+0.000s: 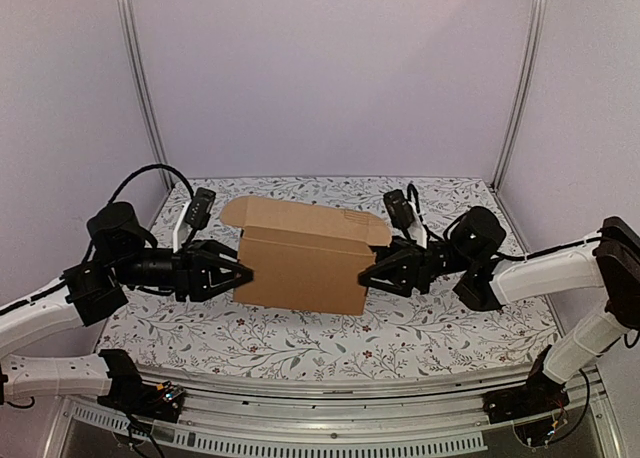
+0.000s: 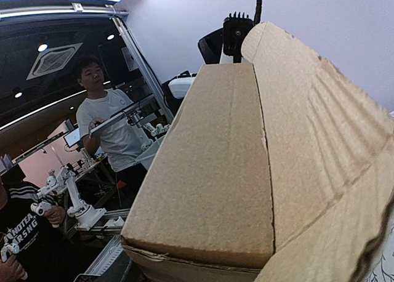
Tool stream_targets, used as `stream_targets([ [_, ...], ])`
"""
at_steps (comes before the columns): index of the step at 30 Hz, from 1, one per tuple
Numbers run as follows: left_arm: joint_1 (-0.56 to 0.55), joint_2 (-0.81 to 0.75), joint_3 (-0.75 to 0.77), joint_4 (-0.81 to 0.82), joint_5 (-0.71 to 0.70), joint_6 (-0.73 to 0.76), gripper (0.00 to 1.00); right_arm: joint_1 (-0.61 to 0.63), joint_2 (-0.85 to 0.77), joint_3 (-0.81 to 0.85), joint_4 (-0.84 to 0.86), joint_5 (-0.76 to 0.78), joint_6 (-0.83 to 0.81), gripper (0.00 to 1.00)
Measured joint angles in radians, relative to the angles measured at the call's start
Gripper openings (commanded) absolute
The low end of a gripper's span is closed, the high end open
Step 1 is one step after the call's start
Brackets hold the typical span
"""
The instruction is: Fold the paper box
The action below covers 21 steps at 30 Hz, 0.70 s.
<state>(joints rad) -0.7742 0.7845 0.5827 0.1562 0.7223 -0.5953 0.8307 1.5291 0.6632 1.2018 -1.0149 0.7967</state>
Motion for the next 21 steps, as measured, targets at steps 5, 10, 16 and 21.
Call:
stream_targets([
  [5, 0.0, 0.003, 0.0, 0.007, 0.0, 0.0, 0.12, 0.001, -0.043, 0.0, -0.085, 0.008, -0.044, 0.5],
  [10, -0.002, -0.002, 0.0, 0.007, 0.006, -0.002, 0.1, 0.007, -0.135, -0.005, -0.251, 0.051, -0.125, 0.96],
  [16, -0.002, -0.039, 0.0, 0.003, 0.005, -0.004, 0.1, 0.006, -0.382, -0.037, -0.57, 0.179, -0.308, 0.99],
  [21, -0.002, -0.064, 0.0, 0.0, 0.004, -0.003, 0.11, 0.004, -0.569, -0.066, -0.753, 0.316, -0.397, 0.99],
])
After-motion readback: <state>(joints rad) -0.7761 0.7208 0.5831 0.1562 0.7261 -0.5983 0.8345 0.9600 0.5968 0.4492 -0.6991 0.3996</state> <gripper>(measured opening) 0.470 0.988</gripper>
